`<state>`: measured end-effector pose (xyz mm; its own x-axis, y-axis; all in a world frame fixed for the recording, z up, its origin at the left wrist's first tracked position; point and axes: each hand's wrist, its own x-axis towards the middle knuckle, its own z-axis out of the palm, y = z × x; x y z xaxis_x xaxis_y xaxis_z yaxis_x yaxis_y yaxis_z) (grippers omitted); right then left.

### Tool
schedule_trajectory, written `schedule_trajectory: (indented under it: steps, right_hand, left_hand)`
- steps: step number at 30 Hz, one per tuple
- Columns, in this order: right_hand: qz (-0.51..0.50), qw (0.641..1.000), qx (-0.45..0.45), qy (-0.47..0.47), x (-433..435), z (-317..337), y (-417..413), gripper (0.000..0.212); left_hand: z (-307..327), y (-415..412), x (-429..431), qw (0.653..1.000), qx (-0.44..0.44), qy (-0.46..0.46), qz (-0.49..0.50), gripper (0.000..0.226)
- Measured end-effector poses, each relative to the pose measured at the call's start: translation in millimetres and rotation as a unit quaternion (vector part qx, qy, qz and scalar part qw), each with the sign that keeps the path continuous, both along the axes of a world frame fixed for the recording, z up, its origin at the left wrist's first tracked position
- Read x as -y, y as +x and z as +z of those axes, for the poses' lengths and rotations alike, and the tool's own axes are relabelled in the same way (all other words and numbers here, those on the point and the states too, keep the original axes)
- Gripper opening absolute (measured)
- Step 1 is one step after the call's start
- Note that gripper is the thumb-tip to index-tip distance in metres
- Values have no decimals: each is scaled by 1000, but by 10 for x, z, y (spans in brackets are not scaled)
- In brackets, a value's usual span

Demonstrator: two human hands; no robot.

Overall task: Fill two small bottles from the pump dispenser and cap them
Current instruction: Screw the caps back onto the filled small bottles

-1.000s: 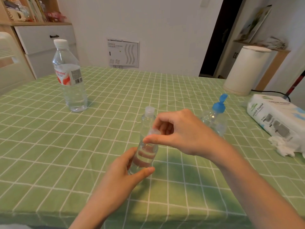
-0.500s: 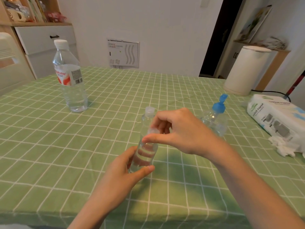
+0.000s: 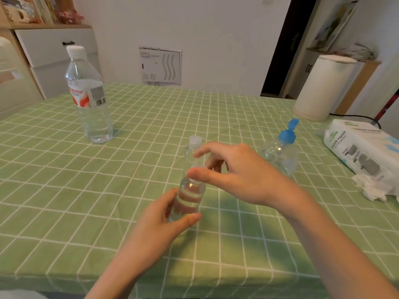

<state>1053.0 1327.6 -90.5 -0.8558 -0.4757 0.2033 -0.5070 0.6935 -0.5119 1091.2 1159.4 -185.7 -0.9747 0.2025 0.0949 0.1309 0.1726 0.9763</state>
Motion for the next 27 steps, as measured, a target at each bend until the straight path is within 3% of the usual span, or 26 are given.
schedule_trajectory:
  steps: [2, 6, 10, 12, 17, 20, 23, 27]
  right_hand:
    - [35, 998, 35, -25, -27, 13, 19, 51]
    - [39, 999, -6, 9, 4, 1, 24, 27]
    - [-2, 998, -24, 59, 53, 1, 14, 46]
    - [20, 999, 9, 31, 31, 6, 22, 51]
    - [9, 1000, -9, -10, 22, -27, 22, 23]
    - [-30, 998, -32, 35, 50, -27, 4, 40]
    - [8, 999, 12, 38, 9, 5, 29, 52]
    - [9, 1000, -19, 14, 6, 0, 42, 26]
  left_hand:
    - [-2, -3, 28, 1000, -3, 5, 2, 32]
    - [-12, -4, 40, 1000, -8, 3, 2, 26]
    - [-22, 21, 29, 1000, -3, 2, -9, 27]
    - [-17, 18, 38, 1000, -4, 7, -9, 31]
    - [-5, -1, 34, 1000, -10, 13, -3, 34]
    - [-11, 4, 9, 1000, -4, 13, -6, 29]
    - [-11, 9, 15, 1000, -5, 14, -6, 27]
    - [-8, 9, 23, 1000, -11, 6, -3, 30]
